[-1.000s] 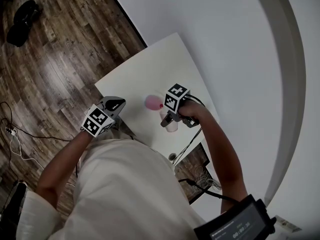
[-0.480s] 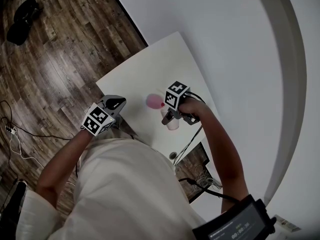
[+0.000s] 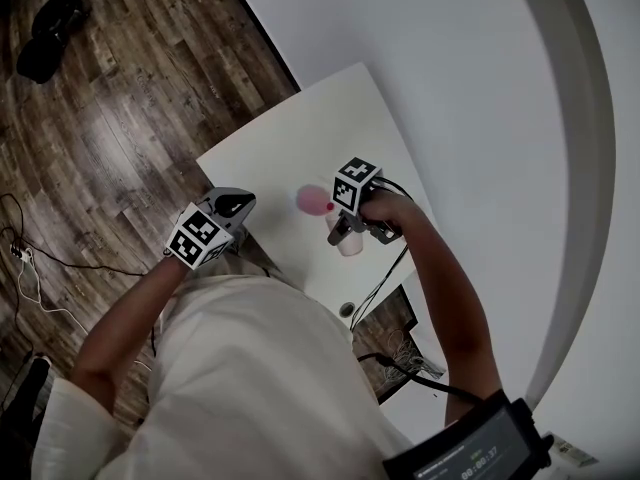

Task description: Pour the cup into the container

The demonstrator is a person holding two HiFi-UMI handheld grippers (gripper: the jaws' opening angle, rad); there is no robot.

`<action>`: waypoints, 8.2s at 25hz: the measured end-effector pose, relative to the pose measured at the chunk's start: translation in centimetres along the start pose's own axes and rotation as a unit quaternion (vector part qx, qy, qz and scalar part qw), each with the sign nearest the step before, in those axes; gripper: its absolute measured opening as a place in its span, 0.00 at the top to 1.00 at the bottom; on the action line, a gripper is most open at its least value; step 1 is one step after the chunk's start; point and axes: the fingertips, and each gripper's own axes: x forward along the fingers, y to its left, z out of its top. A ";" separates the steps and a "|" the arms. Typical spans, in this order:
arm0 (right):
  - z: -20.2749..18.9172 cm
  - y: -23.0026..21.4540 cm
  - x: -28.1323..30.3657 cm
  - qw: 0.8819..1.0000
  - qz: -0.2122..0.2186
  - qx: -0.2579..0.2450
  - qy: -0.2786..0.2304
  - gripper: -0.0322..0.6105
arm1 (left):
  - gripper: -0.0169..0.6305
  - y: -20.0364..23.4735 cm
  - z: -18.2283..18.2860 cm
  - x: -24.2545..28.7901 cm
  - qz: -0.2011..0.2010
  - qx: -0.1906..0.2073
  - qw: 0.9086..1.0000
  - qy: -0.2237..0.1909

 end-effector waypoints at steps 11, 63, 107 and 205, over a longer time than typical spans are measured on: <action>0.0 -0.1 -0.1 1.000 -0.016 -0.006 0.025 0.36 | 0.96 -0.2 -0.6 -0.8 0.008 -0.003 1.000 -0.005; 0.2 0.6 -5.4 0.896 -0.008 -0.031 -0.444 0.36 | 0.96 -3.5 7.4 -1.8 0.067 0.040 0.997 -0.010; -7.6 2.5 -13.1 0.700 -0.062 -0.009 -0.711 0.36 | 0.96 -7.4 19.0 -0.7 0.058 0.072 0.993 -0.074; -14.8 -0.9 -0.2 0.641 -0.131 0.068 -0.753 0.36 | 0.96 -13.8 7.8 5.9 0.034 0.128 0.991 0.020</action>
